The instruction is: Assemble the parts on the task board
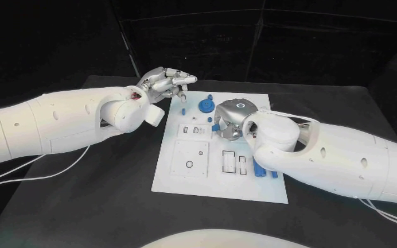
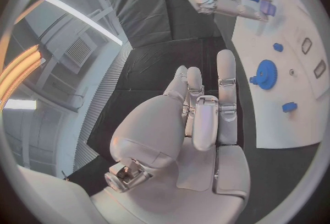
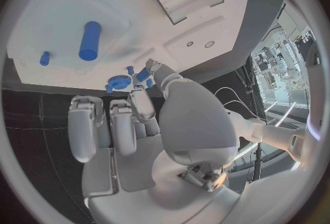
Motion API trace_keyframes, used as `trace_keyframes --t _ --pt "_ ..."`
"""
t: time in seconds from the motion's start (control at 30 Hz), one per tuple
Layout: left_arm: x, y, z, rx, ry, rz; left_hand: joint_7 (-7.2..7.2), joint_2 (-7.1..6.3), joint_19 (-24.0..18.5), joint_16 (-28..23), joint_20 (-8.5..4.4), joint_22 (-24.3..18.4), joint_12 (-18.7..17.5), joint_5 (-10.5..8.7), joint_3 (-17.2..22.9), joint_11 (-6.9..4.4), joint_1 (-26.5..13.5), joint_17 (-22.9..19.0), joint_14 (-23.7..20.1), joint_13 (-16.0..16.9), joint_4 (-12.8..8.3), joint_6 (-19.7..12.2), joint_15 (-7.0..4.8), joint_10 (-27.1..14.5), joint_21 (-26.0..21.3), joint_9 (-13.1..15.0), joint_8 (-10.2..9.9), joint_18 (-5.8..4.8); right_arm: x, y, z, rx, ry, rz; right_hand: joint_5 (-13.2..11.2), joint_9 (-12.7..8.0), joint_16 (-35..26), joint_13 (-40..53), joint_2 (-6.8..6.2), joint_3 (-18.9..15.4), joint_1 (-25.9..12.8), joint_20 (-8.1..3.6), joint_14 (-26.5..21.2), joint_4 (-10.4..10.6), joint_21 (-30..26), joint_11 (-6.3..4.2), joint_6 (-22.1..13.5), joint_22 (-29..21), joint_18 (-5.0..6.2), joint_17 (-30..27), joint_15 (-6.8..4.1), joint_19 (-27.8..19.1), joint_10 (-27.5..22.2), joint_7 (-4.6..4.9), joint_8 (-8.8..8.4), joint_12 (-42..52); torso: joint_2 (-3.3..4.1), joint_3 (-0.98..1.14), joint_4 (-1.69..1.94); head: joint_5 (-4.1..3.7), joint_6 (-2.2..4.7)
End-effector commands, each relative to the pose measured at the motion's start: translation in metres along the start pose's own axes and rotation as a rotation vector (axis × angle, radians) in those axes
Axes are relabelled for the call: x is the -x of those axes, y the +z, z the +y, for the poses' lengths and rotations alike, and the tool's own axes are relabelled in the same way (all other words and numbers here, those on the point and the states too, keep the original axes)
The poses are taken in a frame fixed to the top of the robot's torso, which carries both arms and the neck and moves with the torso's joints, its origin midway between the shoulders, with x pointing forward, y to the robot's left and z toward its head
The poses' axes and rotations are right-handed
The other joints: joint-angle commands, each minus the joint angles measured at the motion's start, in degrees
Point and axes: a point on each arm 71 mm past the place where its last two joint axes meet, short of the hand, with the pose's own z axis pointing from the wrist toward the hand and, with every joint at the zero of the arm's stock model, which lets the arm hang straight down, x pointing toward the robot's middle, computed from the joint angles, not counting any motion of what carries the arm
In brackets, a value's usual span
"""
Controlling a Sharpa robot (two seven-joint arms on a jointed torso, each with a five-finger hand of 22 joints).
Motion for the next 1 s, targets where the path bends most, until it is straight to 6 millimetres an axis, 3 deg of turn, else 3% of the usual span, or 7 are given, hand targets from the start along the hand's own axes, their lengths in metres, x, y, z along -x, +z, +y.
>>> trace_keyframes --t 0.03,0.23,0.43,0.67,1.0 --pt "-0.004 -0.002 0.010 0.125 0.217 0.051 -0.28 -0.57 0.5 0.6 -0.15 0.4 0.6 0.28 0.0 -0.33 0.1 1.0 1.5 0.2 -0.9 1.0 -0.32 0.6 0.6 0.2 0.5 0.78 0.012 -0.006 0.001 0.062 0.110 -0.152 0.3 0.1 0.1 0.0 0.07 0.2 -0.6 -0.43 6.0 0.4 -0.2 -0.13 0.6 9.0 -0.43 15.1 -0.35 2.9 0.2 -0.14 0.30 0.0 -0.17 -0.03 -0.11 0.17 0.23" --pt "-0.008 -0.003 0.022 0.227 0.383 0.092 -0.97 -1.86 1.1 1.4 -0.59 2.1 1.5 0.27 -0.3 -0.92 -0.6 2.5 2.1 0.7 -2.0 2.6 -0.81 1.3 2.4 0.5 1.5 0.64 0.016 -0.016 -0.007 0.074 0.162 -0.204 0.5 0.1 0.1 0.0 0.04 0.2 -0.6 -0.47 6.0 0.3 -0.2 -0.17 0.6 9.0 -0.43 15.1 -0.38 3.0 0.2 -0.17 0.30 0.0 -0.40 0.13 -0.24 0.12 0.47" --pt "-0.018 0.000 0.027 0.275 0.445 0.123 -1.73 -2.60 2.3 2.2 -1.07 5.4 2.2 0.27 -0.8 -1.55 -2.3 4.0 2.7 1.0 -2.1 4.0 -1.35 2.4 5.1 1.1 2.7 0.17 0.017 -0.017 -0.005 0.086 0.177 -0.209 0.5 0.1 0.1 0.1 -0.05 0.2 -0.6 -0.50 6.0 0.3 -0.2 -0.18 0.6 9.0 -0.44 15.1 -0.39 3.0 0.2 -0.17 0.28 0.0 -0.25 0.06 -0.06 -0.20 0.98" --pt "-0.025 0.002 0.029 0.294 0.458 0.147 -2.40 -4.19 4.8 4.0 -1.62 10.9 5.3 0.26 -3.1 -2.12 -8.0 7.9 4.0 4.9 0.6 5.0 -1.87 6.1 9.6 2.1 4.1 -0.66 0.016 -0.016 -0.004 0.088 0.174 -0.200 0.5 0.1 0.1 0.1 -0.10 0.2 -0.6 -0.51 6.0 0.3 -0.2 -0.18 0.6 9.0 -0.44 15.1 -0.40 3.0 0.2 -0.18 0.27 0.1 -0.24 0.00 -0.22 -0.23 1.08" --pt "-0.029 0.001 0.030 0.295 0.459 0.176 -2.79 -6.09 5.8 4.7 -1.99 13.5 6.9 0.20 -5.7 -2.43 -11.9 9.6 4.5 7.2 2.9 5.3 -2.21 7.9 11.7 2.9 5.2 -1.05 0.014 -0.011 -0.004 0.079 0.170 -0.173 0.4 0.1 0.1 0.1 -0.12 0.2 -0.6 -0.53 6.0 0.3 -0.2 -0.19 0.7 9.1 -0.45 15.1 -0.41 3.0 0.3 -0.18 0.28 0.1 -0.24 0.01 -0.02 -0.35 0.70"
